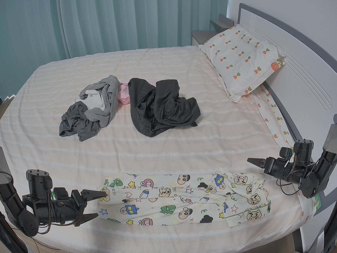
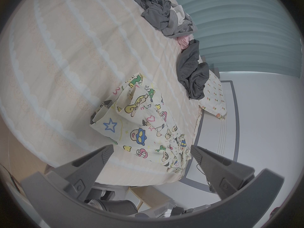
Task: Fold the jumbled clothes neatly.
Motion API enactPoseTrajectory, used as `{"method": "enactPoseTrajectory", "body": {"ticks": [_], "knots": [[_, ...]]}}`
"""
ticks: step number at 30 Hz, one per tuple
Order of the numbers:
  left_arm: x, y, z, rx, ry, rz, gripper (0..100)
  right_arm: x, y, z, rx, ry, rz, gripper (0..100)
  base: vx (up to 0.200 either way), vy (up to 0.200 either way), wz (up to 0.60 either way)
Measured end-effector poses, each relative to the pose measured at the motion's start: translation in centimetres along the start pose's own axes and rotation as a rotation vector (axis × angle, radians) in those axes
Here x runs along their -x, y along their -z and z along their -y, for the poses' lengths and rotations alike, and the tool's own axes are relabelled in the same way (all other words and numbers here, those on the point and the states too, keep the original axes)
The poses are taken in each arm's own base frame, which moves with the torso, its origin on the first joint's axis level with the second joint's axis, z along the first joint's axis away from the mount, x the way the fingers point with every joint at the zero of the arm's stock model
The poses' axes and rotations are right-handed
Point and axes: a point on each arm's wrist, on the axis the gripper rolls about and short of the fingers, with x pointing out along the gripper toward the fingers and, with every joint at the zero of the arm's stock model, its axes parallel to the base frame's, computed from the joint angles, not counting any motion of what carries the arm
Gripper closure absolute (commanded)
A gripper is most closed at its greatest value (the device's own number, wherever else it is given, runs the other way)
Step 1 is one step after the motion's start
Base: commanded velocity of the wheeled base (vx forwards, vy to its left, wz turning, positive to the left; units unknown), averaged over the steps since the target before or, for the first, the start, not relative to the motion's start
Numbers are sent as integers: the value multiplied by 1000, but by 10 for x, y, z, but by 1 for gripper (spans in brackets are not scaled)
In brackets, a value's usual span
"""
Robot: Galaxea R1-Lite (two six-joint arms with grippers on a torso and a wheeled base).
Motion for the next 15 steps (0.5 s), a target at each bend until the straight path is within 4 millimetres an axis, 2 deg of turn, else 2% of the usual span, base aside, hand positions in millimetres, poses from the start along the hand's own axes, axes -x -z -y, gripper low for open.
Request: {"method": "enactPoseTrajectory", "body": {"ticks": [6,15], "knots": [[0,0,0,-1,0,0,0,9,-5,-20,29,-42,16,0,0,0,0],[0,0,0,-1,0,0,0,14,18,-21,-7,3,-130,0,0,0,0]]}}
